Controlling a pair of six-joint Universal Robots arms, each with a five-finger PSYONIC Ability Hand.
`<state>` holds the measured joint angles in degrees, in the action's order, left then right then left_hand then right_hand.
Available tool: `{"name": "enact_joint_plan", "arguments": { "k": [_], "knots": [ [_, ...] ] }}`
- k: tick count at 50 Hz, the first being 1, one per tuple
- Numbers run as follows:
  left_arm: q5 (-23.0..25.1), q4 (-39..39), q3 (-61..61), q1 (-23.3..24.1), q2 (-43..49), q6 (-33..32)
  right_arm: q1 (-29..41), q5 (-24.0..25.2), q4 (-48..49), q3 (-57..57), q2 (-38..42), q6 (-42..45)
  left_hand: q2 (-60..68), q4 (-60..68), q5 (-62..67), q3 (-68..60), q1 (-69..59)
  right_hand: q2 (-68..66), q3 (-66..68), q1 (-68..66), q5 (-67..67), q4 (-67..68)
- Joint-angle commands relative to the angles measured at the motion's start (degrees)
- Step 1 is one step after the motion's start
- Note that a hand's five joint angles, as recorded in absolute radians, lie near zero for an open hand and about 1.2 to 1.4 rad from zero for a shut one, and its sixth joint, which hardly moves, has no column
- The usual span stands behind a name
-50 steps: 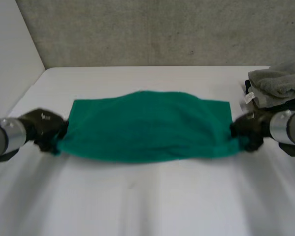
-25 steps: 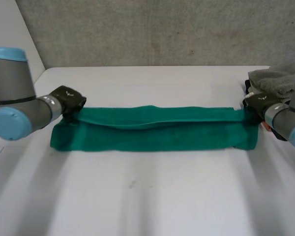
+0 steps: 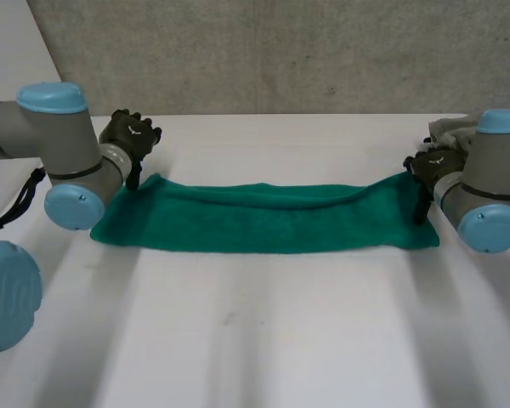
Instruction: Fold the laundry.
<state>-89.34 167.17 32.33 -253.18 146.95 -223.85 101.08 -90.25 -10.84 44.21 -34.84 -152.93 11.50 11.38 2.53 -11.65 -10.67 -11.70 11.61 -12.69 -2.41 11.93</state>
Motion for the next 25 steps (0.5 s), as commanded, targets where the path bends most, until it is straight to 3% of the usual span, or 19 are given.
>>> {"name": "enact_joint_plan", "arguments": {
  "k": [1,10,14,18,25],
  "knots": [
    [2.41,4.21,3.54,-0.82,-0.35,-0.97,0.08,10.35,7.66,2.38,-0.67,-4.13,-1.5,-1.38,-2.53,1.65,0.67,1.7,-1.61,2.69,2.41,-1.93],
    [2.94,6.76,-5.86,-0.74,8.78,-5.54,1.49,9.75,12.86,-10.09,10.4,-6.51,-1.5,-1.38,-2.53,1.65,0.67,1.7,-1.61,2.69,2.41,-1.93],
    [4.17,10.8,-12.1,-0.65,12.74,-5.89,1.75,6.94,15.22,-17.74,15.85,-6.51,-1.5,-1.38,-2.53,1.65,0.67,1.7,-1.61,2.69,2.41,-1.93],
    [5.32,16.6,-23.32,-1.96,19.84,-7.73,1.57,3.51,24.43,-27.74,23.66,-4.67,-1.5,-1.38,-2.53,1.65,0.67,1.7,-1.61,2.69,2.41,-1.93],
    [1.63,12.22,-28.21,-1.71,20.85,-8.72,2.1,4.12,21.83,-26.74,22.82,0.09,-1.5,-1.38,-2.53,1.65,0.67,1.7,-1.61,2.69,2.41,-1.93]
  ]
}}
